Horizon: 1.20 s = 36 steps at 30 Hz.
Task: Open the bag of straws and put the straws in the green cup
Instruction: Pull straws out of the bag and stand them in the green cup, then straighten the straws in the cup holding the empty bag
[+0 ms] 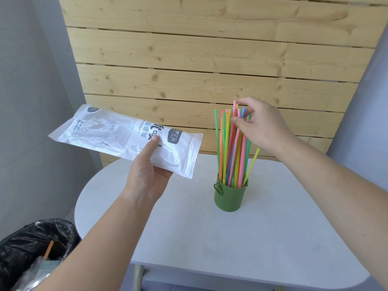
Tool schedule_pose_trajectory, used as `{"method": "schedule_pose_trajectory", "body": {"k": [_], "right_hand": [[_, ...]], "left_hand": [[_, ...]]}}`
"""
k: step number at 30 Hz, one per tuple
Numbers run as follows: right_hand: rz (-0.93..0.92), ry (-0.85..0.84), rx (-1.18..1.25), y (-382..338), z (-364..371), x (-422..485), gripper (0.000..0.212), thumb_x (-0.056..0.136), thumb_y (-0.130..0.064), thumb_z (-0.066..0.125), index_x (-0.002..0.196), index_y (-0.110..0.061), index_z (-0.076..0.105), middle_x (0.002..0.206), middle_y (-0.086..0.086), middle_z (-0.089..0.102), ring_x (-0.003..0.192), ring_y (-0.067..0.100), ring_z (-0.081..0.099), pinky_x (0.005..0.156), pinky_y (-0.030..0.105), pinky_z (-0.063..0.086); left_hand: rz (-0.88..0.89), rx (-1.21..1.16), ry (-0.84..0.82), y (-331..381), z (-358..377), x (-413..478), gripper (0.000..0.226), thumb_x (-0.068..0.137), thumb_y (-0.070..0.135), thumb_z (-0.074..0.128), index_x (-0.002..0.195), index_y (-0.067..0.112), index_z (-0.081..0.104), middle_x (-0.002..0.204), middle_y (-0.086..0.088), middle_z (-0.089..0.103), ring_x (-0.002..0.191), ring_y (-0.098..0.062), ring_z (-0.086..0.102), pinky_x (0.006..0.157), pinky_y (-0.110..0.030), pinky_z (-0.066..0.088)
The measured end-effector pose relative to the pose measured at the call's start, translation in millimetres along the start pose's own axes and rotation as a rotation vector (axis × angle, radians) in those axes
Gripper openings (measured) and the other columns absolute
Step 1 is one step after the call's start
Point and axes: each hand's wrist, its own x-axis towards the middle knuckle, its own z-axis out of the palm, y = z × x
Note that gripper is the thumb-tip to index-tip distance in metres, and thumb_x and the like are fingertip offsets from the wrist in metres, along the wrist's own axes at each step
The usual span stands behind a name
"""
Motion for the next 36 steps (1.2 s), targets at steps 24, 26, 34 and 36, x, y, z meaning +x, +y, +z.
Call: {"method": "schedule_pose_trajectory", "body": {"k": [24, 26, 34, 36], "right_hand": [[0.489, -0.436, 1.023, -141, 17, -120, 0.031, 0.098, -0.040, 0.059, 0.102, -0.012, 0.070, 0.080, 0.006, 0.075, 0.066, 0.024, 0.072, 0.062, 0.039, 0.059], [0.510, -0.492, 1.035, -165, 36, -121, 0.028, 0.097, -0.035, 0.061, 0.103, -0.009, 0.069, 0.078, 0.006, 0.074, 0.062, 0.024, 0.071, 0.060, 0.037, 0.058], [0.562, -0.740, 0.940, -240, 129, -137, 0.027, 0.098, -0.031, 0.061, 0.106, -0.006, 0.069, 0.083, 0.010, 0.074, 0.057, 0.025, 0.070, 0.054, 0.033, 0.058], [0.564, -0.785, 0.901, -254, 155, -143, 0.024, 0.098, -0.029, 0.060, 0.103, -0.007, 0.070, 0.084, 0.010, 0.075, 0.055, 0.024, 0.071, 0.055, 0.034, 0.059]], "left_hand": [[-0.089, 0.212, -0.144, 66, -18, -76, 0.041, 0.102, 0.028, 0.059, 0.137, 0.007, 0.063, 0.134, -0.015, 0.069, 0.123, -0.033, 0.067, 0.108, -0.053, 0.050], [-0.050, 0.221, -0.079, 85, -42, -88, 0.048, 0.101, 0.031, 0.062, 0.142, 0.007, 0.058, 0.138, -0.016, 0.067, 0.127, -0.035, 0.064, 0.110, -0.055, 0.047], [-0.032, 0.185, 0.402, 129, -152, -140, 0.043, 0.098, 0.041, 0.064, 0.131, 0.012, 0.064, 0.121, -0.014, 0.076, 0.113, -0.033, 0.073, 0.096, -0.049, 0.057], [-0.050, 0.167, 0.492, 135, -175, -151, 0.030, 0.100, 0.031, 0.065, 0.123, 0.011, 0.066, 0.112, -0.014, 0.079, 0.106, -0.032, 0.075, 0.093, -0.048, 0.059]]}}
